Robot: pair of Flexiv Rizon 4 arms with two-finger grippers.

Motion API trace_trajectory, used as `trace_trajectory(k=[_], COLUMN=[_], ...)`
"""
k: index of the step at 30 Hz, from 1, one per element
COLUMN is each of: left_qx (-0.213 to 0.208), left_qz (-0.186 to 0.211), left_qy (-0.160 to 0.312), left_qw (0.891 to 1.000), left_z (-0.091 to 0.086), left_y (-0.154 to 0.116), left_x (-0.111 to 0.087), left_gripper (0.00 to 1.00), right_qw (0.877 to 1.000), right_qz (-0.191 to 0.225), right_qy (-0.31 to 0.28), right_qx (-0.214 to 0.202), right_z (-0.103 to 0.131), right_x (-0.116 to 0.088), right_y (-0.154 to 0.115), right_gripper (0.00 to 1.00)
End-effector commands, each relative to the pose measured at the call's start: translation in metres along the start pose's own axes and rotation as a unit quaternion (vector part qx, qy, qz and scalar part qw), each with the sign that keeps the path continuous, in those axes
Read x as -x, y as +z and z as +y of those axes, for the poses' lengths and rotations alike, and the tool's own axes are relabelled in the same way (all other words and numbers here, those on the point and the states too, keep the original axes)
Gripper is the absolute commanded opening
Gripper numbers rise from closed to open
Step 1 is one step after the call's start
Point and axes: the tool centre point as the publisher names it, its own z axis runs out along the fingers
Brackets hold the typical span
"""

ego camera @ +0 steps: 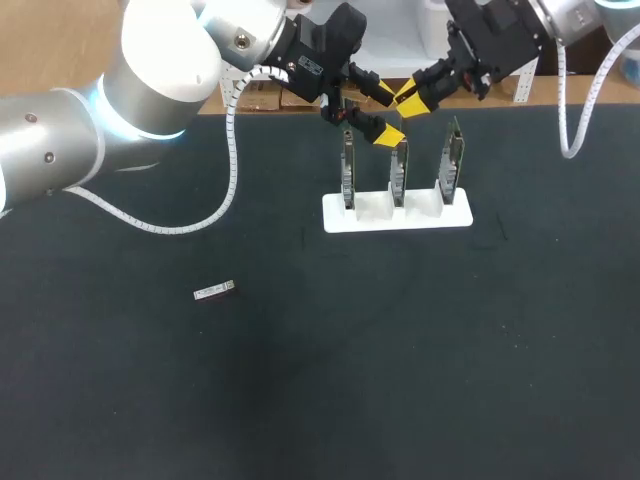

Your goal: Pick up the optical module with the left hand, and insert it into the network port with the right hand.

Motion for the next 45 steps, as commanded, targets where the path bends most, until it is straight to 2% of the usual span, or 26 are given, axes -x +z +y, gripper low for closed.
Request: trace_trajectory(k=[1,45], left_qx=[0.001,0.001], left_qz=[0.000,0.000], left_qy=[0.001,0.001], left_qw=[1.000,1.000], left_z=[-0.001,-0.001], left_y=[0.000,0.000], left_x=[0.000,0.000], left_gripper=[1.00,1.00], right_qw=[1.000,1.000], right_qz=[-0.001,0.005], right_qy=[-0.001,0.002], right_qx=[-0.003,0.002], right_z=[0.003,0.003], right_x=[0.001,-0.009], right_y=[0.001,0.005], right_gripper=[0.00,0.00])
